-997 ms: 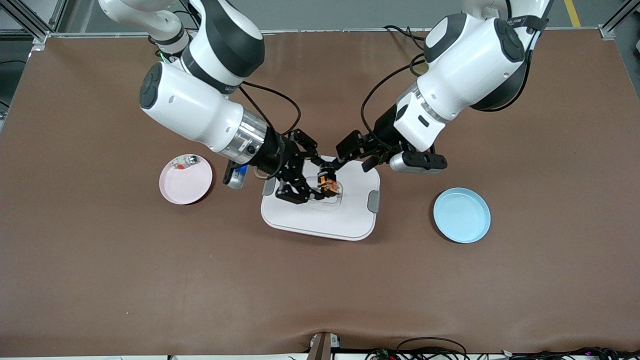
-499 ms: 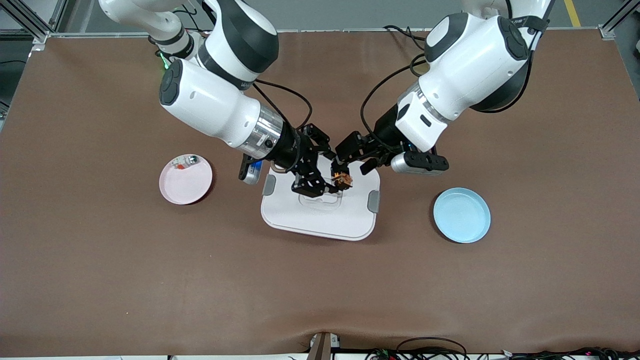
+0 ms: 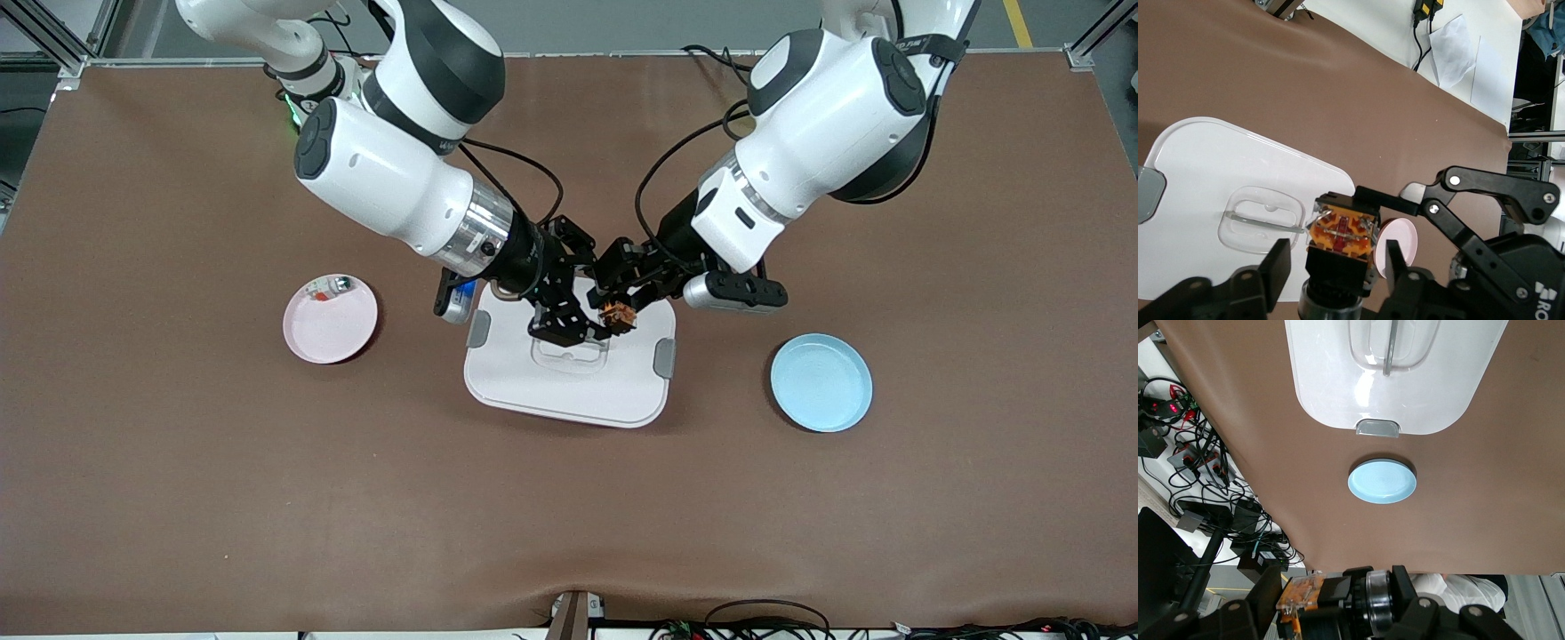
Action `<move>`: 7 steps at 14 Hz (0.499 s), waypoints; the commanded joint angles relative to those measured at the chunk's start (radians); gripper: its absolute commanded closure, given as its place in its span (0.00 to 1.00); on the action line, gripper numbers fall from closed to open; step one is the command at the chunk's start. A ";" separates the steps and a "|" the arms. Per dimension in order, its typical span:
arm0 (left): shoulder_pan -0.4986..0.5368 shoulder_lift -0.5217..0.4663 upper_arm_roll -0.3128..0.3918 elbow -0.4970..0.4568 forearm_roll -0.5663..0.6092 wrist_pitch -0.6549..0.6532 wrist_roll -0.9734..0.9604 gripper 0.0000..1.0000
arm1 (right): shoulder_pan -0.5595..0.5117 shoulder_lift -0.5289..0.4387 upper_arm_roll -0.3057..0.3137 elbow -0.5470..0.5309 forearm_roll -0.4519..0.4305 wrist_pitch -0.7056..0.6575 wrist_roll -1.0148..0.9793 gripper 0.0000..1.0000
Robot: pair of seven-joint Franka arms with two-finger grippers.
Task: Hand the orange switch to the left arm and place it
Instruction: 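Grasp the switch with the left gripper above the white box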
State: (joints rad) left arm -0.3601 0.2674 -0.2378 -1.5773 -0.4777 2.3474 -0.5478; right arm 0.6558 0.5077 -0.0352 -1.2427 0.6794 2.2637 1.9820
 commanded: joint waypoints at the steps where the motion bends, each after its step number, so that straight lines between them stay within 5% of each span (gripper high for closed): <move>1: -0.003 0.007 -0.002 0.014 0.010 0.003 0.005 0.81 | 0.016 0.023 -0.009 0.037 0.016 0.005 0.021 1.00; 2: -0.002 0.007 -0.003 0.014 0.010 0.003 0.003 1.00 | 0.019 0.023 -0.009 0.037 0.016 0.005 0.021 1.00; 6: 0.010 0.003 -0.002 0.010 0.030 -0.037 0.005 1.00 | 0.027 0.025 -0.009 0.037 0.016 0.030 0.026 1.00; 7: 0.016 0.000 -0.002 0.011 0.071 -0.065 0.011 1.00 | 0.027 0.025 -0.009 0.037 0.016 0.030 0.024 0.76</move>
State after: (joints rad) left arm -0.3556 0.2696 -0.2373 -1.5734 -0.4650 2.3333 -0.5451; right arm 0.6642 0.5152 -0.0357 -1.2423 0.6806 2.2809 1.9857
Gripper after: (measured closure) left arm 0.599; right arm 0.282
